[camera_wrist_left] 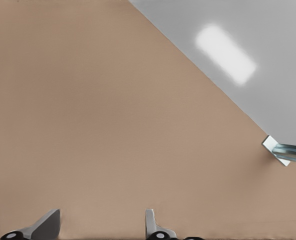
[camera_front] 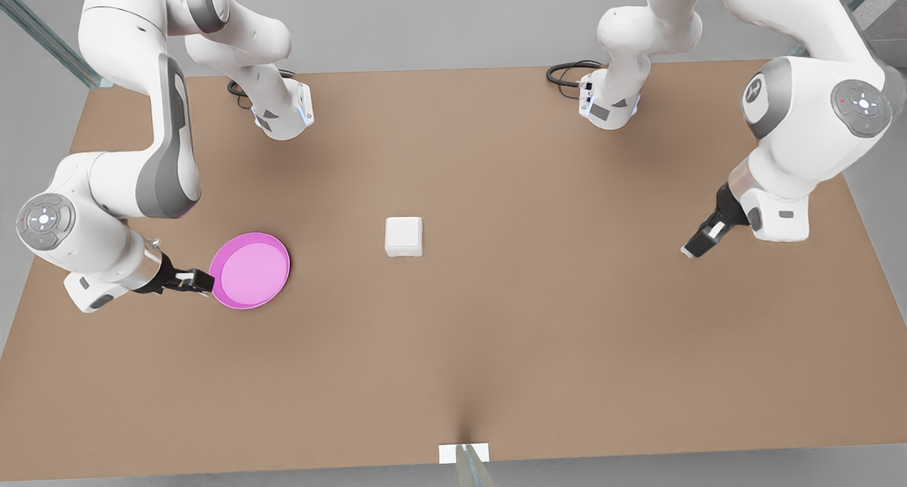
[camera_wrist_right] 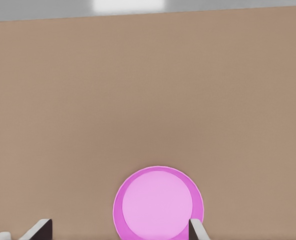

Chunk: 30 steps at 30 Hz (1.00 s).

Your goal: Pack egg into the box and close the box lid

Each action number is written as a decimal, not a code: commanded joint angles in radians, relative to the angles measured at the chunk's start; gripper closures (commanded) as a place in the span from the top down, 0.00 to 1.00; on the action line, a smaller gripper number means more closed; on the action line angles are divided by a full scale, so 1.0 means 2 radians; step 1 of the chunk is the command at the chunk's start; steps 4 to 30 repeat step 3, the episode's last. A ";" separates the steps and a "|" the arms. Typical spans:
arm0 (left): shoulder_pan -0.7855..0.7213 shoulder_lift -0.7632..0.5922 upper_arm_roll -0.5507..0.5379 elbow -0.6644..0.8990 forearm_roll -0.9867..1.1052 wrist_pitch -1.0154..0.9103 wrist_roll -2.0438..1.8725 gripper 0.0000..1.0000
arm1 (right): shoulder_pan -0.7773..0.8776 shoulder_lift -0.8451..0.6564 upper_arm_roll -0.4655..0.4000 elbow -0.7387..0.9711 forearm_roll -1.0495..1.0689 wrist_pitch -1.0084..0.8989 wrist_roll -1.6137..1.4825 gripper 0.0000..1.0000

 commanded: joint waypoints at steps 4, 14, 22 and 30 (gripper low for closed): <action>0.001 -0.010 -0.004 -0.008 0.022 -0.073 0.325 1.00 | 0.000 0.003 0.000 0.004 0.000 0.000 0.006 1.00; 0.001 -0.010 -0.004 -0.008 0.022 -0.073 0.325 1.00 | 0.000 0.003 0.000 0.004 0.000 0.000 0.006 1.00; 0.001 -0.010 -0.004 -0.008 0.022 -0.073 0.325 1.00 | 0.000 0.003 0.000 0.004 0.000 0.000 0.006 1.00; 0.001 -0.010 -0.004 -0.008 0.022 -0.073 0.325 1.00 | 0.000 0.003 0.000 0.004 0.000 0.000 0.006 1.00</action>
